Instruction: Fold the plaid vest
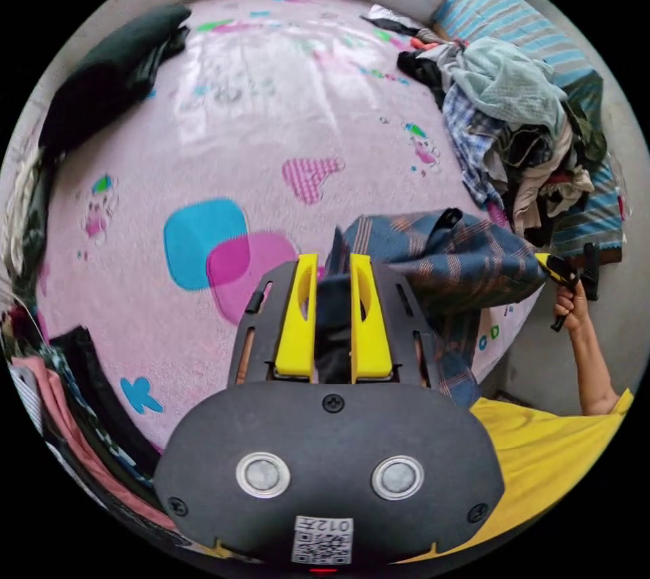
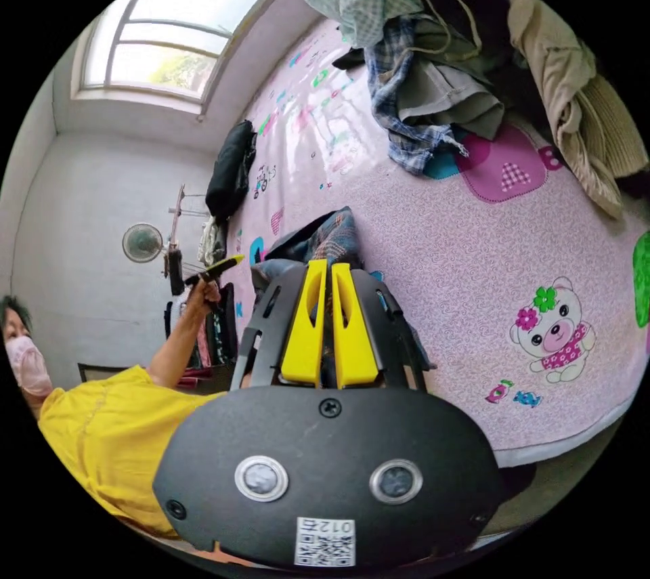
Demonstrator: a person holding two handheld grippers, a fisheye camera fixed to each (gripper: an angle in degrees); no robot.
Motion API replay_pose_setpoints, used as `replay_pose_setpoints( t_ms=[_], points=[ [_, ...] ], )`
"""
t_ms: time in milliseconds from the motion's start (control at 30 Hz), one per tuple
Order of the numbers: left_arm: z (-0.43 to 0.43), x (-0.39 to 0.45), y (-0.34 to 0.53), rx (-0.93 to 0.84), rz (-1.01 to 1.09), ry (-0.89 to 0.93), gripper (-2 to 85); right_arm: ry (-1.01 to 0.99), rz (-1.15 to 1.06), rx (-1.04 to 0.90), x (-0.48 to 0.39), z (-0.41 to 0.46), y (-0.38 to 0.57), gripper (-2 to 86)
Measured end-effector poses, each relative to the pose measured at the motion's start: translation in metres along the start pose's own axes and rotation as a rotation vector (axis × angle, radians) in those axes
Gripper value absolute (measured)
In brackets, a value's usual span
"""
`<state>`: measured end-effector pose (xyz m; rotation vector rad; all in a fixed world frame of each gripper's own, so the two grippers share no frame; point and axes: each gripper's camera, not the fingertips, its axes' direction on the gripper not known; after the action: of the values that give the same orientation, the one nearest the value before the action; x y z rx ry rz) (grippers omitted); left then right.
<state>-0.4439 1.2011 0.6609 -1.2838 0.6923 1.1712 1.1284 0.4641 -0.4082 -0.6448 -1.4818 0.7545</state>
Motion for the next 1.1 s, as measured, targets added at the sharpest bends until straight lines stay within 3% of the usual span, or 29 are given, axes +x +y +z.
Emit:
replay_pose_setpoints(
  t_ms=[133,267,400,533,633,800,967,1100],
  points=[
    [-0.015,0.082,-0.046,0.005,0.185,-0.026,9.1,-0.031,-0.108,-0.014,-0.017,0.009,0.007,0.3],
    [0.031,0.185,-0.068,-0.198,0.426,-0.15,8.7,-0.09,-0.13,0.028,-0.03,0.013,0.024,0.4],
    [0.061,0.234,-0.068,-0.269,0.485,-0.43,3.3,-0.164,-0.187,0.079,-0.051,0.01,0.042,0.4],
    [0.018,0.244,-0.088,-0.236,0.424,-0.447,0.8,-0.228,-0.267,0.195,-0.08,-0.013,0.056,0.4],
    [-0.078,0.25,-0.127,-0.118,0.364,-0.332,0.2,-0.249,-0.344,0.335,-0.102,-0.053,0.056,0.4],
    [-0.355,0.306,-0.165,0.364,0.398,-0.091,-0.1,-0.158,-0.608,0.6,-0.177,-0.155,0.071,0.5],
    [-0.555,0.371,-0.113,0.714,0.494,-0.072,-0.1,-0.054,-0.934,0.799,-0.272,-0.229,0.143,0.5],
    [-0.636,0.399,-0.063,0.813,0.531,-0.153,-0.2,-0.03,-1.064,0.732,-0.298,-0.224,0.185,0.5]
  ],
)
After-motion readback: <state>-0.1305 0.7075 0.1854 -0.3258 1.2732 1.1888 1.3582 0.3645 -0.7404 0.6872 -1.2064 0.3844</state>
